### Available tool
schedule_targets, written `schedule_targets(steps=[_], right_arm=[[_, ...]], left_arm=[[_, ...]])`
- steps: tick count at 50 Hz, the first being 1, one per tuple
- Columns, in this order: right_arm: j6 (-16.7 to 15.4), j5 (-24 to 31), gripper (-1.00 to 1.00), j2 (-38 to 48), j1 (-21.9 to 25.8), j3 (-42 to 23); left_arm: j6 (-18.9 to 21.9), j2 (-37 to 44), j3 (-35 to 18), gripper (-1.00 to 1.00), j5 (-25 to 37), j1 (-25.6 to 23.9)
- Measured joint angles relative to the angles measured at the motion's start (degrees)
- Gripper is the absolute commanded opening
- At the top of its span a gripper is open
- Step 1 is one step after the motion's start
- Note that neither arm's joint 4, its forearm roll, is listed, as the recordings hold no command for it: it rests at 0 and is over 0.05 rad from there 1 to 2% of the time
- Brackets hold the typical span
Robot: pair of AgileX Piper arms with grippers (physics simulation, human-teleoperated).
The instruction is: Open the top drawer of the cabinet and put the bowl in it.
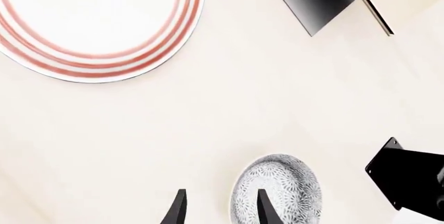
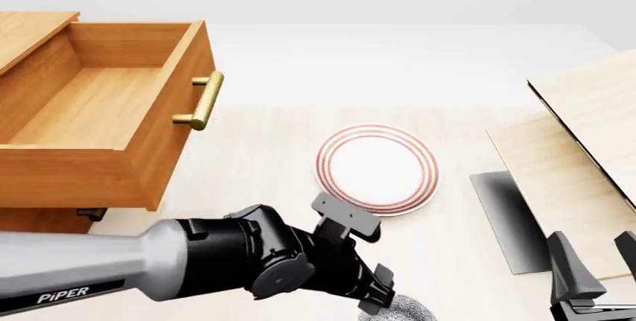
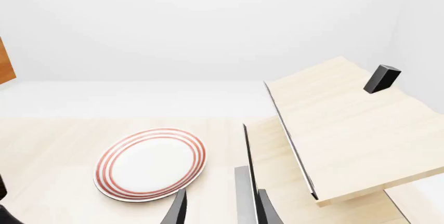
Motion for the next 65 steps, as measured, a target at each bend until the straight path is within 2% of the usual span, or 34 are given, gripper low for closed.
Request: schedule_targets(steps=[65], right_arm=[[0.00, 0.00, 1.00, 0.00, 0.00, 0.00]], left_arm=[[-5.77, 10.07, 0.08, 1.00, -6.07, -3.71]])
